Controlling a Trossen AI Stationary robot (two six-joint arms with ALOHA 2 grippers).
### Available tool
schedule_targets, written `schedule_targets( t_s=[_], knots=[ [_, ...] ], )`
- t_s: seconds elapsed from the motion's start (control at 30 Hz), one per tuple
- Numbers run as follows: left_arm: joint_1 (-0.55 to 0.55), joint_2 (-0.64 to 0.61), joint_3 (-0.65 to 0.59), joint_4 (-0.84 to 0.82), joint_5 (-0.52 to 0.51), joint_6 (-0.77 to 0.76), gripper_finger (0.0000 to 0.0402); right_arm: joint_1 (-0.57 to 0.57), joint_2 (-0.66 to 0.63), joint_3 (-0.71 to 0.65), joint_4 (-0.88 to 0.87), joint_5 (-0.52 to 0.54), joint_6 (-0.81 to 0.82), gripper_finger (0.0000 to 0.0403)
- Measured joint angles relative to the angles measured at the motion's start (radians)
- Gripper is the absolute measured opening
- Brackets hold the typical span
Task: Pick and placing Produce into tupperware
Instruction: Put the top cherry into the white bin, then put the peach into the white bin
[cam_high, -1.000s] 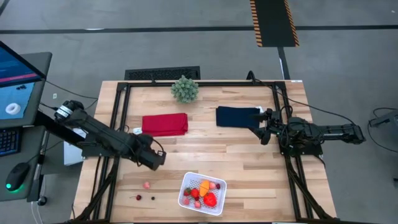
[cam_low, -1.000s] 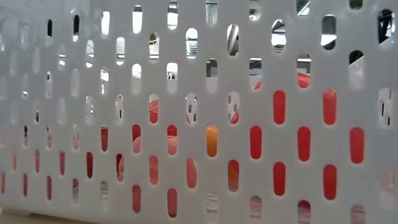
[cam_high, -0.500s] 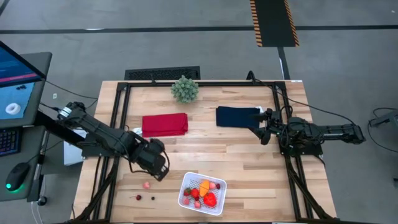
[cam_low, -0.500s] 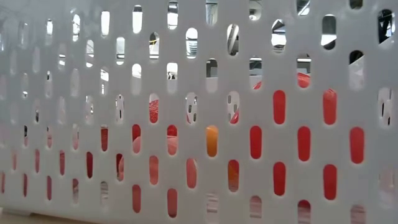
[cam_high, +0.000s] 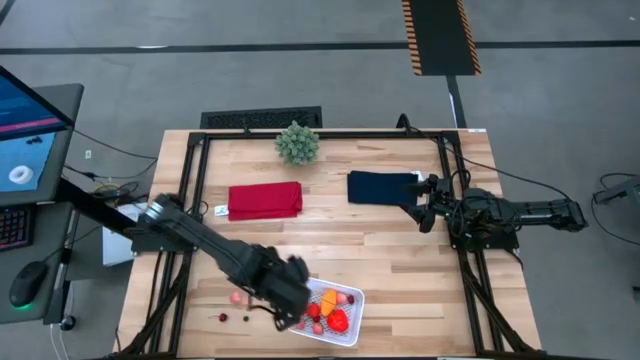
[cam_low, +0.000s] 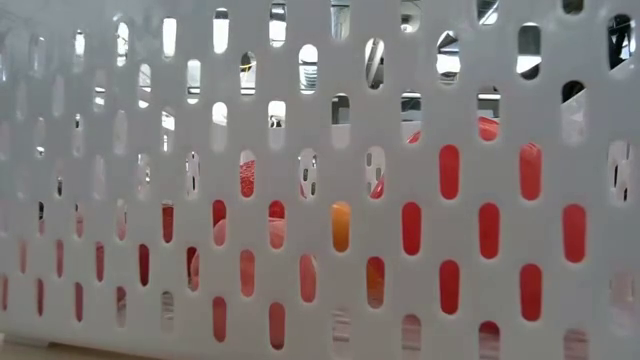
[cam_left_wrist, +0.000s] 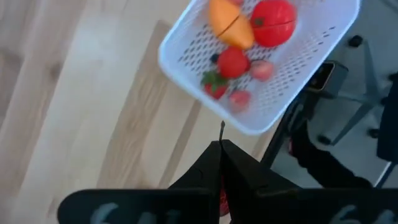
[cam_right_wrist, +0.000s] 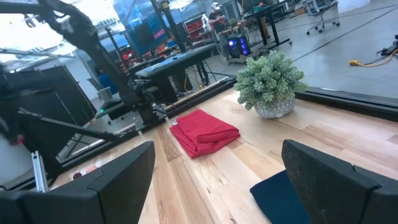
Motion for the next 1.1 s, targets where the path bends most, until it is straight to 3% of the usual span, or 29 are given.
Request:
schedule_targets(
  t_s=[0.37, 0.8, 0.93, 1.1],
  knots=[
    [0.042, 0.357, 0.343, -0.059, 0.051, 0.131, 0.0000, 0.000, 0.000, 0.000, 0.000, 0.000, 0.000, 0.0374],
    [0.084, 0.483, 0.387, -0.027, 0.087, 0.148, 0.0003, 0.000, 0.000, 0.000, 0.000, 0.000, 0.000, 0.0374],
    [0.091, 0.481, 0.387, -0.026, 0.077, 0.141, 0.0036, 0.000, 0.000, 0.000, 0.000, 0.000, 0.000, 0.0374],
    [0.098, 0.481, 0.387, -0.054, 0.086, 0.136, 0.0110, 0.000, 0.000, 0.000, 0.000, 0.000, 0.000, 0.0374]
  ],
)
